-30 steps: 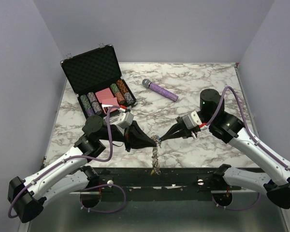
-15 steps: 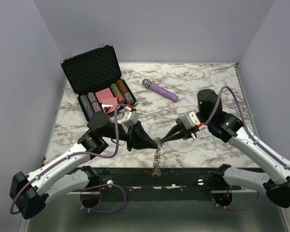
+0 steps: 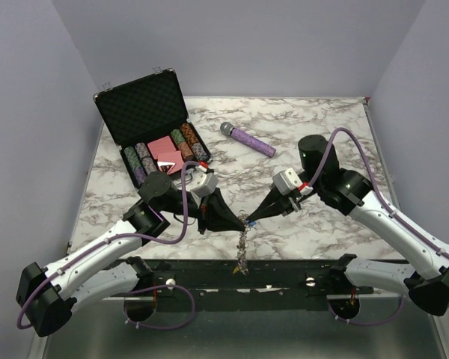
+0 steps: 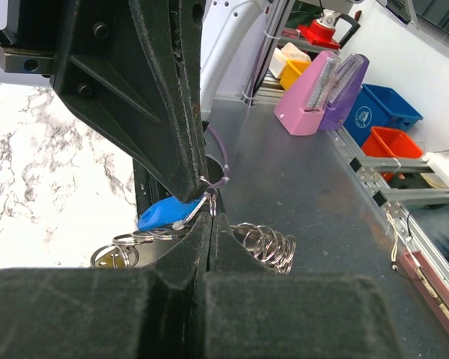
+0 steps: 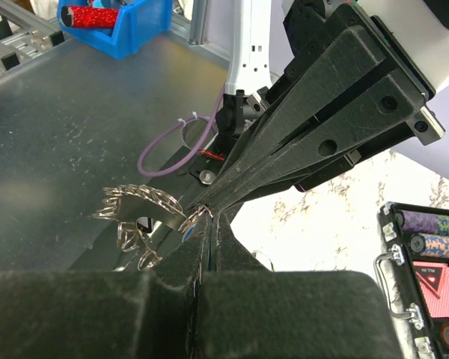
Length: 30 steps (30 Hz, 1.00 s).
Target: Put the keys on the keyring
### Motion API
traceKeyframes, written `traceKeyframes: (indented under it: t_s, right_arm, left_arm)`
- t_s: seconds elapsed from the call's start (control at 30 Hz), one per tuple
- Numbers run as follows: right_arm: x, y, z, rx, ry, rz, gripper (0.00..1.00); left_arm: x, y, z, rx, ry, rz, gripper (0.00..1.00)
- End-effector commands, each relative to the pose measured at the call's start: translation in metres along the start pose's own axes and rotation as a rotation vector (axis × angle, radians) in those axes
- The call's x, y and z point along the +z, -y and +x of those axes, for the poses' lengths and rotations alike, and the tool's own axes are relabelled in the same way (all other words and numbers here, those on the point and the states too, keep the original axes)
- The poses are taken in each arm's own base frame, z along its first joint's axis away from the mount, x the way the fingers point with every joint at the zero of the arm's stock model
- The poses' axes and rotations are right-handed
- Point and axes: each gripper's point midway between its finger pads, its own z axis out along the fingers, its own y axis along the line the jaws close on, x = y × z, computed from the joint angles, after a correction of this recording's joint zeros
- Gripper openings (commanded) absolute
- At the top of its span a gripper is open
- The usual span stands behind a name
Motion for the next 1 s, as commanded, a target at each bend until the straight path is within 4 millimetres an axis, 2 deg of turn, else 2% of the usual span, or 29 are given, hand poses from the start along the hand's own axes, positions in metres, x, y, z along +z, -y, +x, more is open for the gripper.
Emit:
traceKeyframes:
  t_s: [0.0, 0.47, 0.7, 0.73, 0.77, 0.97]
  right_arm:
    - [0.003, 0.004, -0.009, 0.009, -0.008, 0.003, 0.00]
    - [0.006, 0.003, 0.002, 0.172, -0.060, -0.006, 0.06]
    - [0.007, 0.005, 0.009, 0.240, -0.109, -0.005, 0.04]
    - [0.005, 0.017, -0.019, 0.164, -0.097, 0.013, 0.04]
    - [0.008, 0.006, 0.011, 0.261, -0.133, -0.006, 0.04]
    - [0.010, 0.004, 0.019, 0.325, -0.198, -0.026, 0.01]
  left_arm:
    - [0.004, 0.001, 0.003, 0.026, -0.003, 0.027, 0.00]
    - [0.007, -0.006, 0.010, 0.037, 0.105, 0.010, 0.00]
    - [0.004, -0.012, 0.013, 0.053, 0.166, -0.027, 0.00]
    - [0.004, -0.013, 0.015, 0.054, 0.175, -0.033, 0.00]
    - [0.004, -0.014, 0.015, 0.059, 0.184, -0.036, 0.00]
    - [0.004, -0.018, 0.018, 0.086, 0.211, -0.059, 0.00]
